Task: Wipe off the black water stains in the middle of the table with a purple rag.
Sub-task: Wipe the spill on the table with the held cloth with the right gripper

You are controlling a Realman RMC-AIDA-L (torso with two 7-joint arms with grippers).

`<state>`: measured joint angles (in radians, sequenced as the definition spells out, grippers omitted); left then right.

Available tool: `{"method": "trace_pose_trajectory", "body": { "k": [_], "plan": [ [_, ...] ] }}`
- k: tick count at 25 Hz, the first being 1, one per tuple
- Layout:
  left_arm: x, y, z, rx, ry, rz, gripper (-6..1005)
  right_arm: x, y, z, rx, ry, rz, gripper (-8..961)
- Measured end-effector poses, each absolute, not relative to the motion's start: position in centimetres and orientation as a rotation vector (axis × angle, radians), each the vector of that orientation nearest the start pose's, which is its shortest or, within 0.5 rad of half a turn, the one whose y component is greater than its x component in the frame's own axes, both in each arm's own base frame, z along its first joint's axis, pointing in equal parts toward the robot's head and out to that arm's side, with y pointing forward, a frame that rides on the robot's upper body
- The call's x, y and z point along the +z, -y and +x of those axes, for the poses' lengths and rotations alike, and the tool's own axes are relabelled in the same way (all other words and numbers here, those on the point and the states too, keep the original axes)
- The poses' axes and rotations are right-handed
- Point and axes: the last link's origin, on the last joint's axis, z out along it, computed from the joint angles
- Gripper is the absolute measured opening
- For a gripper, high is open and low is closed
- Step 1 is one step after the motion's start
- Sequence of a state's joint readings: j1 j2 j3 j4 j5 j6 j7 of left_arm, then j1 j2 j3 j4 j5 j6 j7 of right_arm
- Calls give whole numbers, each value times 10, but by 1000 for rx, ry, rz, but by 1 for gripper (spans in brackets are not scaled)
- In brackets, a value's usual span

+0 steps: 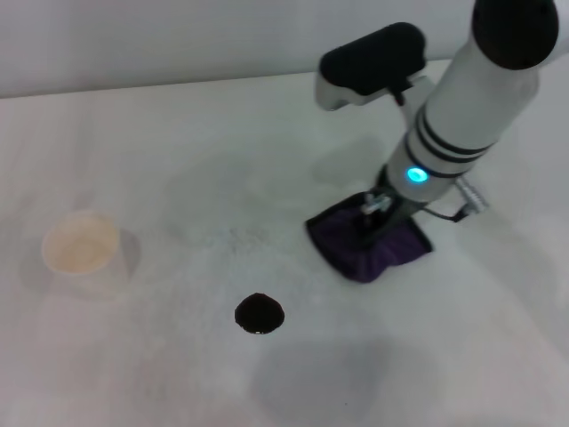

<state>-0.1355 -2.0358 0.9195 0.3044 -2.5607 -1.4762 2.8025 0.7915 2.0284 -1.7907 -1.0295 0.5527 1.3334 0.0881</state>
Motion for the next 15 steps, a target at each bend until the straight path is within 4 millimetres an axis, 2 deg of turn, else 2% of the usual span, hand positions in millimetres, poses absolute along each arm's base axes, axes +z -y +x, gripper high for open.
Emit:
{"method": "trace_pose_trajectory", "body": {
  "k": [3,6,15],
  "plan": [
    [92,-249,-379,-712,267,-1458,893,-82,-362,166,-641,-1247,-2303,63],
    [97,-253,-378,-709,255,-1448,893,-102,-352,153,-641,-1199,-2368,63],
    [108,-260,-378,-684,220,-1418,892,-145,-318,121,-567,-1135,-2530,64]
  ]
}}
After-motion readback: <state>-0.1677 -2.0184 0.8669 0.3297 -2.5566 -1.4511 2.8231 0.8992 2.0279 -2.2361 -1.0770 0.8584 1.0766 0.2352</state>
